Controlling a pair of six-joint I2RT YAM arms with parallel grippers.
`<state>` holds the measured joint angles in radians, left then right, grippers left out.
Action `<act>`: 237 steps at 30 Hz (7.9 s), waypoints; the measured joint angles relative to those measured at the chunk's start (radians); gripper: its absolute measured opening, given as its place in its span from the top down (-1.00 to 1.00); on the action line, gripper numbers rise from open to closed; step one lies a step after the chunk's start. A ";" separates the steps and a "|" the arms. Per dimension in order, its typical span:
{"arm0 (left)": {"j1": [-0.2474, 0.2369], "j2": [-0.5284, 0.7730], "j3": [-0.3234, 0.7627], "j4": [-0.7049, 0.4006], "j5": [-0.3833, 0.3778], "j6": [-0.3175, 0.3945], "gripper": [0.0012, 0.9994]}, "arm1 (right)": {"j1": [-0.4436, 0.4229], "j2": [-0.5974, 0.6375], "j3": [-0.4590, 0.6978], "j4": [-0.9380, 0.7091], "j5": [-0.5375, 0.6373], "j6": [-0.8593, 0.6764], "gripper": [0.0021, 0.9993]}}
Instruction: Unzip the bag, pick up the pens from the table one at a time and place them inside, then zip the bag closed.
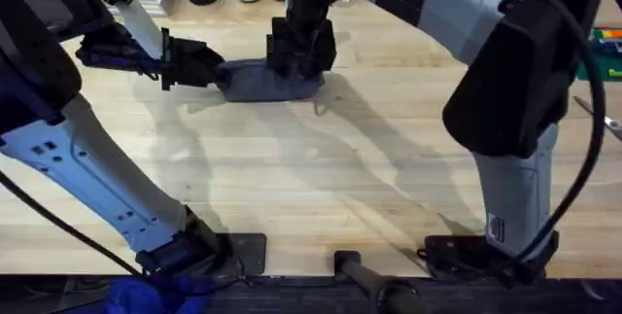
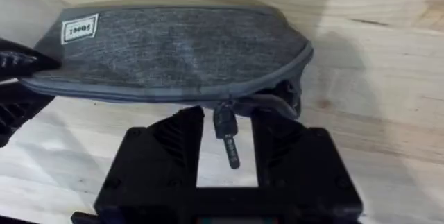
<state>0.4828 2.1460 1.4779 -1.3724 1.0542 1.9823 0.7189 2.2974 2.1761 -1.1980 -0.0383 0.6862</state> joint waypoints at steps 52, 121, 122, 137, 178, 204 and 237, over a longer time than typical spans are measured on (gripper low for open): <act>0.000 0.000 0.000 -0.003 0.000 0.000 0.92 | -0.056 -0.037 0.048 -0.140 0.069 -0.060 0.94; -0.013 0.000 0.000 -0.003 0.002 0.000 0.92 | -0.228 -0.043 -0.199 -0.041 -0.079 -0.134 0.94; -0.013 0.000 0.000 -0.003 0.001 0.000 0.92 | -0.236 -0.043 -0.200 -0.049 -0.069 -0.140 0.94; -0.008 0.000 0.000 0.000 0.001 0.000 0.92 | -0.309 -0.043 -0.227 -0.099 0.042 -0.181 0.94; -0.005 0.000 0.000 -0.006 -0.003 -0.001 -0.99 | -0.308 -0.378 -0.229 -0.078 0.087 -0.205 -0.99; 0.013 -0.062 0.180 -0.283 -0.069 -0.208 -1.00 | -0.308 -0.425 -0.229 -0.080 0.086 -0.205 -0.99; -0.043 -0.938 -0.202 0.113 -0.603 -1.333 -1.00 | -0.300 -0.463 -0.229 -0.108 -0.081 -0.462 -0.99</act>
<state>0.4398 1.2085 1.2758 -1.2598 0.4513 0.6489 0.4187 1.8348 1.9472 -1.3059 -0.1190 0.2243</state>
